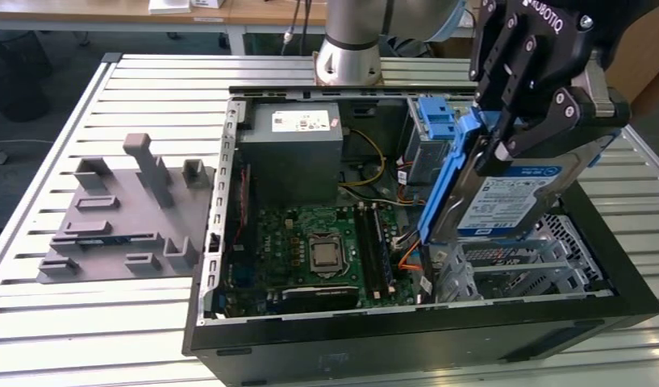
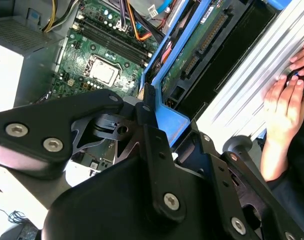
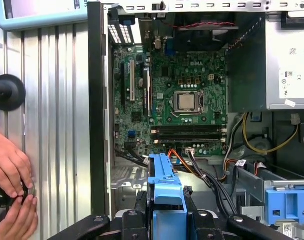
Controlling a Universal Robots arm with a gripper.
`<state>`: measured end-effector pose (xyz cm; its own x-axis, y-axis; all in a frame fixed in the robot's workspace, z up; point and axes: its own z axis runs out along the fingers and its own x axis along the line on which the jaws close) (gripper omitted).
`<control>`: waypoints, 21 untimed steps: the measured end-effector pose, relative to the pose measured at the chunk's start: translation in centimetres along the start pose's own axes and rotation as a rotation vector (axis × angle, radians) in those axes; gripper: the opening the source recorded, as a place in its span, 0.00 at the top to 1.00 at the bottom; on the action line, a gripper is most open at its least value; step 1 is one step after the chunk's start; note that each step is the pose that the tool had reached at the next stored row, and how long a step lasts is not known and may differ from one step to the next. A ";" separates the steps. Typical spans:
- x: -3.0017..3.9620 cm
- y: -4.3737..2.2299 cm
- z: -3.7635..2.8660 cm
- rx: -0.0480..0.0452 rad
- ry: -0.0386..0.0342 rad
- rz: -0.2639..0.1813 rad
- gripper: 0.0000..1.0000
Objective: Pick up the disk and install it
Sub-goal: 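Insert the disk into the insertion slot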
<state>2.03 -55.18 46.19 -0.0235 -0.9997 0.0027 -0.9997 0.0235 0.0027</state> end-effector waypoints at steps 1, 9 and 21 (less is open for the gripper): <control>0.02 -0.08 0.05 0.0000 0.0001 0.000 0.64; 0.05 -0.22 0.13 0.0000 0.0001 0.000 0.64; 0.03 -1.05 0.21 -0.0002 0.0001 0.000 0.64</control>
<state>3.08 -55.23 45.98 -0.0236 -0.9997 0.0027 -0.9997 0.0236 0.0029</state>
